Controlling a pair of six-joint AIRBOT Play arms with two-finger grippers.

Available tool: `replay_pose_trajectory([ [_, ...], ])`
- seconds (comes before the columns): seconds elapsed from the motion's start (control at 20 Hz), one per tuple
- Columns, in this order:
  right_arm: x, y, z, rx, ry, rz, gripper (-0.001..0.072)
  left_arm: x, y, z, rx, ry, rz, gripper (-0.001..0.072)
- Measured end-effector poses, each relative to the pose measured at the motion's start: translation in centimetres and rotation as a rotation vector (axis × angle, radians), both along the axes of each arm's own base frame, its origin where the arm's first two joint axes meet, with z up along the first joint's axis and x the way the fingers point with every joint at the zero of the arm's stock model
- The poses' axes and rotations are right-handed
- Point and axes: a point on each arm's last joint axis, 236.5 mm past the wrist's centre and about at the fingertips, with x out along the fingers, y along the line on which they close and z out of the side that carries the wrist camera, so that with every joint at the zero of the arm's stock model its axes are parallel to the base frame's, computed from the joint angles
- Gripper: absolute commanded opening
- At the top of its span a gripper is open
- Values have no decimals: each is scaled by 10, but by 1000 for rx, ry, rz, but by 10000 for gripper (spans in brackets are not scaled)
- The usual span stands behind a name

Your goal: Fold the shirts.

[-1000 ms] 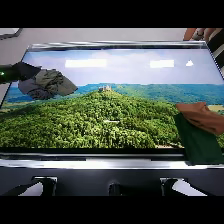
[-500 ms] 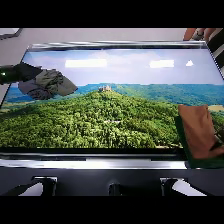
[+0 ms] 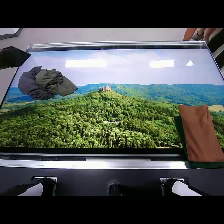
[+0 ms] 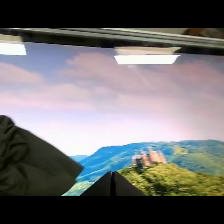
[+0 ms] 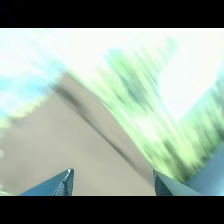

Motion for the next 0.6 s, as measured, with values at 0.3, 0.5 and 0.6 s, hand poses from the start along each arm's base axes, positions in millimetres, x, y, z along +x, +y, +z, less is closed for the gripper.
replay_pose_trajectory([
  [0.3,64,201,-71,241,158,437,581,-38,-5,-170,202,526,66,684],
  [0.5,44,274,-121,371,301,559,605,-88,-27,-246,222,711,26,673],
  [0.6,38,288,-129,396,328,580,599,-99,-32,-261,229,736,17,673],
])
